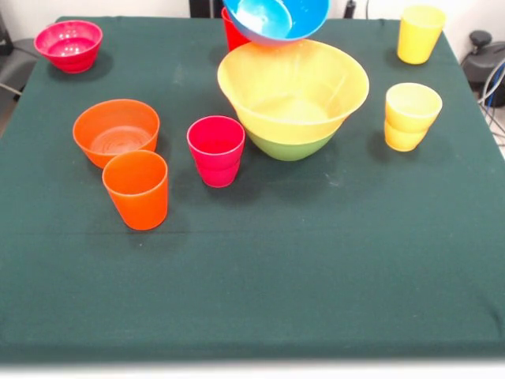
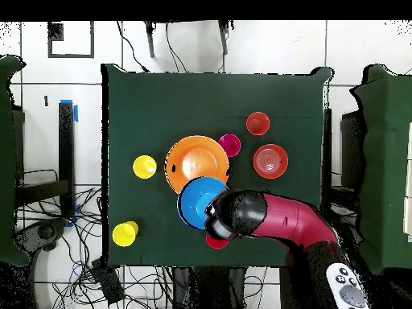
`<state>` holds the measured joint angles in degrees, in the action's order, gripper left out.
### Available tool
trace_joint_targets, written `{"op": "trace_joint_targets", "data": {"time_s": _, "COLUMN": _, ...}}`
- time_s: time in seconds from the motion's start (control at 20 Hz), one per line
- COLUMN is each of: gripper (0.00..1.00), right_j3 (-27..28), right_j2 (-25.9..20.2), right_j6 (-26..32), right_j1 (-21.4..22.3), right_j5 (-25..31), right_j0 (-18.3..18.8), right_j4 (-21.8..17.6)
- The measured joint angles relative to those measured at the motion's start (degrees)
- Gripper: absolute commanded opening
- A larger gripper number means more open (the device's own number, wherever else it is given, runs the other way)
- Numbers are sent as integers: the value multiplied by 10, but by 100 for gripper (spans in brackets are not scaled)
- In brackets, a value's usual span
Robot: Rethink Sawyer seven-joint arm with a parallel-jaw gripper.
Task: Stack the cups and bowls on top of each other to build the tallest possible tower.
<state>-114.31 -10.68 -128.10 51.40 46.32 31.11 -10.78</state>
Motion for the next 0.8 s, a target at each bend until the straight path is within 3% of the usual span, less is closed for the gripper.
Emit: {"op": "trace_joint_targets", "data": {"time_s": 0.8, "gripper": 0, "right_j3": 35, "right_j2": 4, "right_j6": 0, "right_j1": 1, "right_j5": 15, "right_j0": -6, "right_j4": 3}}
